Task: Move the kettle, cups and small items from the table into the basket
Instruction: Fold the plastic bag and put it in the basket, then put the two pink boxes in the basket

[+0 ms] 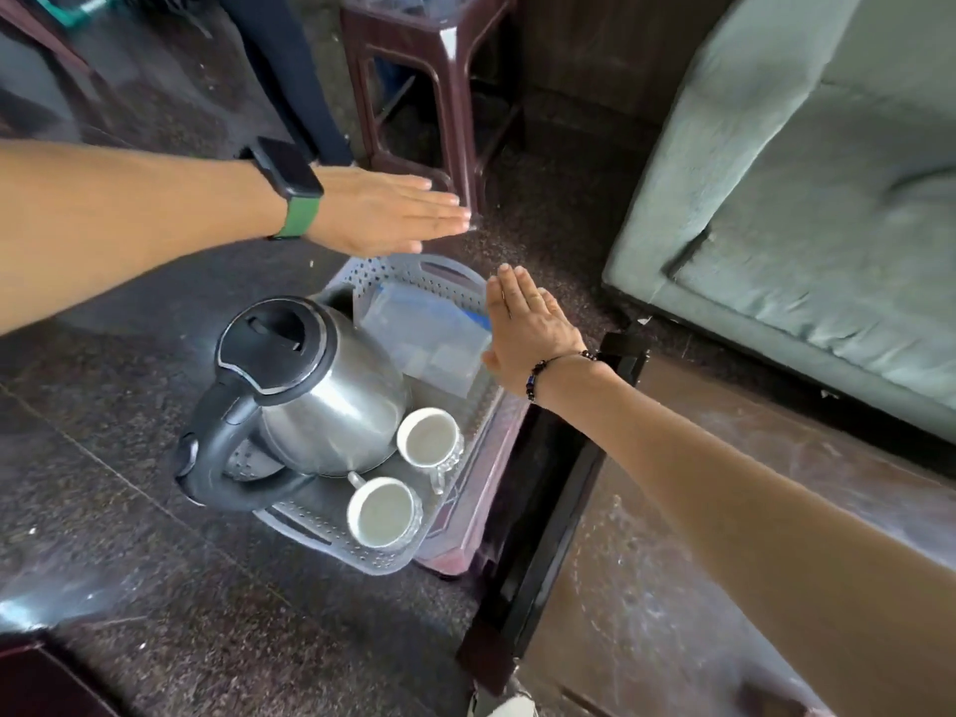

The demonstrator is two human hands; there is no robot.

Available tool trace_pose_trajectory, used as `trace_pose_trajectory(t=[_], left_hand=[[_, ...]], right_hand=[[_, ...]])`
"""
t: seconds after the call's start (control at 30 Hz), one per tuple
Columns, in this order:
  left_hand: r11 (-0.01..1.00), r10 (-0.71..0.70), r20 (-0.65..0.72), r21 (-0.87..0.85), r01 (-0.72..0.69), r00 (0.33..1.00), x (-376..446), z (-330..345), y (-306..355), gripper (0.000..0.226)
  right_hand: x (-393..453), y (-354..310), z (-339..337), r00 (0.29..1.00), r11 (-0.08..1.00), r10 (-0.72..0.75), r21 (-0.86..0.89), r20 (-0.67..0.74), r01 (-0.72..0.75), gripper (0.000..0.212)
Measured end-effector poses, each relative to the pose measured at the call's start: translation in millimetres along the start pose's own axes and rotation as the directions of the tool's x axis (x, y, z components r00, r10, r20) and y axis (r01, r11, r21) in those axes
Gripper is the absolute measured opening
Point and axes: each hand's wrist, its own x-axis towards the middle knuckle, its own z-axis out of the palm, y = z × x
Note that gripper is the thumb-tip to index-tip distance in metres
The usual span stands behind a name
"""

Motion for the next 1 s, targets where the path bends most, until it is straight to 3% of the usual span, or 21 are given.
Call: trace_pose_trajectory(t=[0.13,0.23,0.5,0.77,1.0], left_hand=[[0.955,-0.162,-0.023,-0.257,0.15,0.987,21.7,-49.0,76.0,0.052],[0.892,-0.223,-0.05,-0.414,0.183,0.974,40.3,-62.6,143.7,0.051],[0.631,-0.336,-0.107,-0.763,0.139,0.936,106.9,-115.1,335.7,0.048],[0.517,-0.178,-0.065,-0.855,0.037,0.982,152.3,-132.2,507.0,0.047],[0.476,-0.046,0.041,-0.878,0.058,0.998,163.1,-110.9,609.9,0.052]], right_hand=[[-58.5,38.8,-16.1,0.997,0.997,0.075,0.036,-0.033,-0.074,0.071],[-110.6,76.9,-16.3,0.986,0.986,0.157,0.066,-0.047,-0.154,0.072],[-272.7,197.6,14.0,0.926,0.92,0.377,0.123,-0.019,-0.372,0.077],[-414.9,287.1,82.5,0.815,0.781,0.579,0.263,0.036,-0.567,0.075],[-504.8,317.0,141.1,0.681,0.607,0.731,0.417,0.041,-0.677,0.051]])
